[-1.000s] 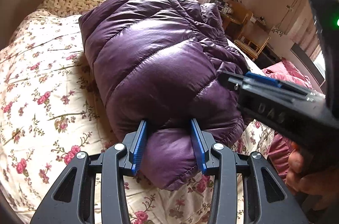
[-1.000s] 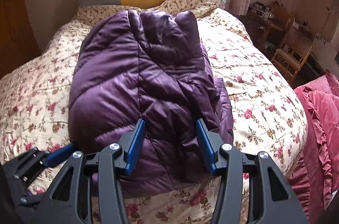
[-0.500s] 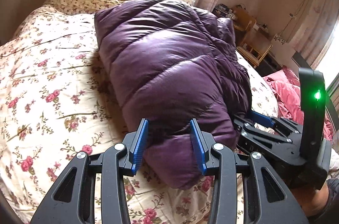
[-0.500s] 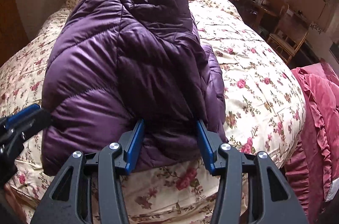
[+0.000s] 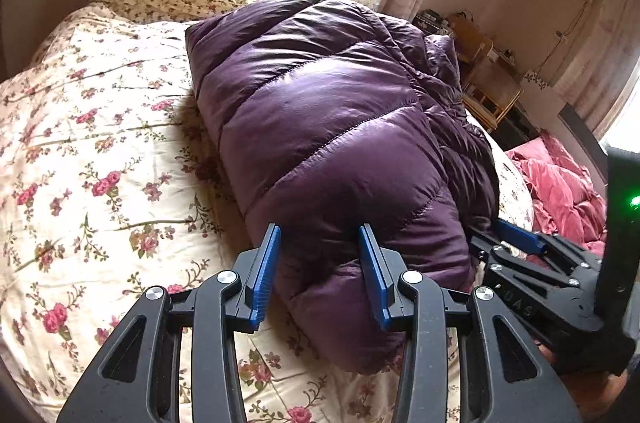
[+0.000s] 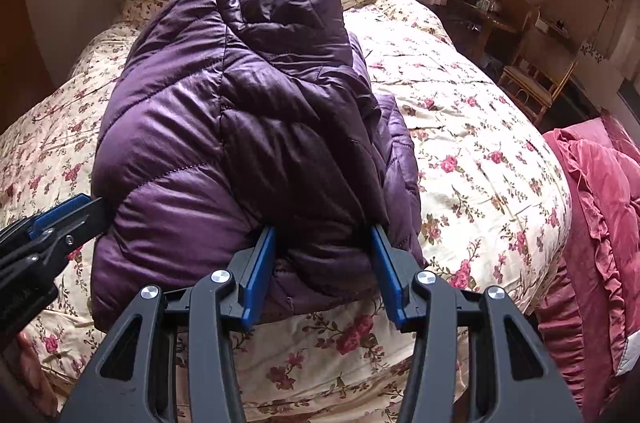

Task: Fold large clothes
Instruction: 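Open both tools and press the folded jacket bundle flat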

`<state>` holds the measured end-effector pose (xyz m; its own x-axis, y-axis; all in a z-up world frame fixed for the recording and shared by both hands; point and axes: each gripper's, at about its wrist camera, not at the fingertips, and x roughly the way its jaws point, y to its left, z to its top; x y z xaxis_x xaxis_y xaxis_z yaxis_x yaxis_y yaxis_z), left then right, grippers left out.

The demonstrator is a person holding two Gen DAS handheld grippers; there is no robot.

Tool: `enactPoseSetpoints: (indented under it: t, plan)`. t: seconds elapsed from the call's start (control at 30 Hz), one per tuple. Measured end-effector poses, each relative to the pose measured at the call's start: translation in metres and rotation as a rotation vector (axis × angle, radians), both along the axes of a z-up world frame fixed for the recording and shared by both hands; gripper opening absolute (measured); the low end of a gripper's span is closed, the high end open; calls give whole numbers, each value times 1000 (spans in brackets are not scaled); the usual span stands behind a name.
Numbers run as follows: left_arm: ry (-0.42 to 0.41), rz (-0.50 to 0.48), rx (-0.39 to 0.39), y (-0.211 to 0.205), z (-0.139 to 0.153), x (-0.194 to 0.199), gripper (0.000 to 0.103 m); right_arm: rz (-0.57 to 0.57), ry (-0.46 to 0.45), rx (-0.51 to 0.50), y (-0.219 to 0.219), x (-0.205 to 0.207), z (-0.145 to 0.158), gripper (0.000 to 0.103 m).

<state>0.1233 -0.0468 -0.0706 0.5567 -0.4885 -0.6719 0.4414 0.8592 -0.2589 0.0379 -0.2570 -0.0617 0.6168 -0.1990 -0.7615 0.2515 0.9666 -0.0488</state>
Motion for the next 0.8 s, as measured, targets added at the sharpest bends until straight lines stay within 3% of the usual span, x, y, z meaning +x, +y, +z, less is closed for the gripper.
enactPoseSetpoints:
  t: [0.3,0.8]
  plan:
    - [-27,-13,32,-6,5,3,40,7,28,-15,0,5,-11,47]
    - [-18,-110,134,-36,-24,29,40,-20,48,15,-9,14,-44,47]
